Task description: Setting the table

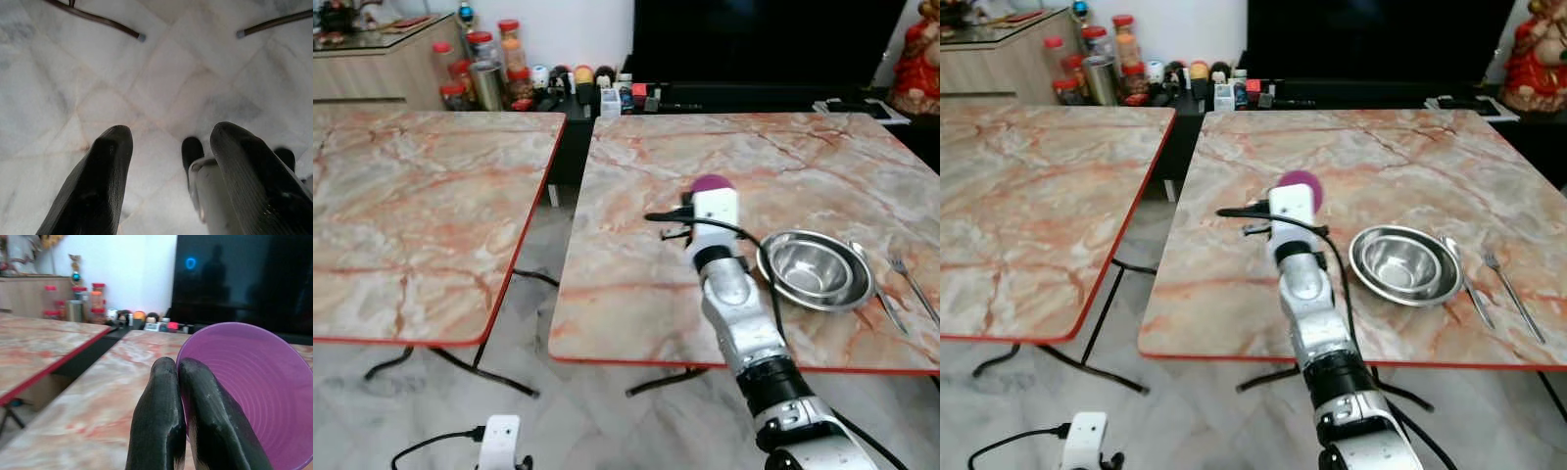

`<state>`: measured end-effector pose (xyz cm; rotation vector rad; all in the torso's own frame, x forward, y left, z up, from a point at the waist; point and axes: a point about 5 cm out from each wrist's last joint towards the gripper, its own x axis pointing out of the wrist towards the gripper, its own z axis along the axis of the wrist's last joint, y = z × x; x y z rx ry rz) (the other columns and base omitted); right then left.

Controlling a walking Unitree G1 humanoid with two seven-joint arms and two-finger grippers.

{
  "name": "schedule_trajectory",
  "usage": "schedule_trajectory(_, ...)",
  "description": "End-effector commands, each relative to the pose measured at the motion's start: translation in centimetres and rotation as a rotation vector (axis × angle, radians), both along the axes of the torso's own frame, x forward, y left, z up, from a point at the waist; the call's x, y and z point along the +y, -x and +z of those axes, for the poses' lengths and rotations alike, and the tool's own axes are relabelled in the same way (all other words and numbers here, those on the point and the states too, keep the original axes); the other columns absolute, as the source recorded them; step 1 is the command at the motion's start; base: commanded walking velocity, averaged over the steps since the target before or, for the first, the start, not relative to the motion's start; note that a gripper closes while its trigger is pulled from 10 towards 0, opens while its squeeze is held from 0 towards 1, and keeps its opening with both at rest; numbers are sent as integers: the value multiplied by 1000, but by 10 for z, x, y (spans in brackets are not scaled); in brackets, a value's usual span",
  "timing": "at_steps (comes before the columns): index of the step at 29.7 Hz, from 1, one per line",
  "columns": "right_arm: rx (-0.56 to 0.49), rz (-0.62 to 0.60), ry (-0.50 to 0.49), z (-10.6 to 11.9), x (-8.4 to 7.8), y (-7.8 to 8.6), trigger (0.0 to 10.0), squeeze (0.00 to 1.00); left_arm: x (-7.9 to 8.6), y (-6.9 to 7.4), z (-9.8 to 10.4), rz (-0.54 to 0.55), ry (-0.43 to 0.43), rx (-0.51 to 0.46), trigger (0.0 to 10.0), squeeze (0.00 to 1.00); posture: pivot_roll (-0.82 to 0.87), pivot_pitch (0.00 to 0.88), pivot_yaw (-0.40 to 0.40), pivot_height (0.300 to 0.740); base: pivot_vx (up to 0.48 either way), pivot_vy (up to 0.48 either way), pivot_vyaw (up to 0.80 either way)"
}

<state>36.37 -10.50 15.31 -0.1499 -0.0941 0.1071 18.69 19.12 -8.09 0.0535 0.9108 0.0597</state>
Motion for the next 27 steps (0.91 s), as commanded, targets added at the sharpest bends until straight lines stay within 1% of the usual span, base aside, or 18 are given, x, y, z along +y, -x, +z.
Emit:
schedule_trajectory(1,-12,-21,6,3,-6,-1,10000,0,-6,1,-2,-5,12,8,10000,0,-28,0,22,740,341,0,556)
schedule_trajectory(3,-2,-36,-12,2,-8,-1,10000,0,-6,1,-2,-7,12,10,10000,0,-25,0,22,740,341,0,0)
schedule_trajectory(17,12,-81,-16,0,-13,-2,10000,0,-6,3,-2,-11,13,17,10000,0,-24,0,24,740,336,0,0)
schedule_trajectory(19,26,-144,-11,-2,-21,-3,10000,0,-7,3,-2,-5,23,14,10000,0,-25,0,26,740,287,0,0)
schedule_trajectory(20,26,-144,-11,-2,-21,-3,10000,0,-7,3,-2,-5,23,14,10000,0,-25,0,26,740,251,0,0)
schedule_trajectory(21,53,-187,1,-5,-27,-3,10000,0,-7,3,-2,-8,29,15,10000,0,-25,0,26,740,0,0,0)
schedule_trajectory(24,67,-202,8,-7,-29,-3,10000,0,-7,3,-2,-9,30,15,10000,0,-25,0,26,740,0,0,0)
schedule_trajectory(25,107,-238,28,-12,-33,-2,10000,0,-7,2,-2,-11,30,16,10000,0,-30,0,29,740,0,0,0)
schedule_trajectory(27,118,-248,32,-14,-34,-2,10000,0,-7,2,-2,-11,30,16,10000,0,-30,0,29,740,0,0,0)
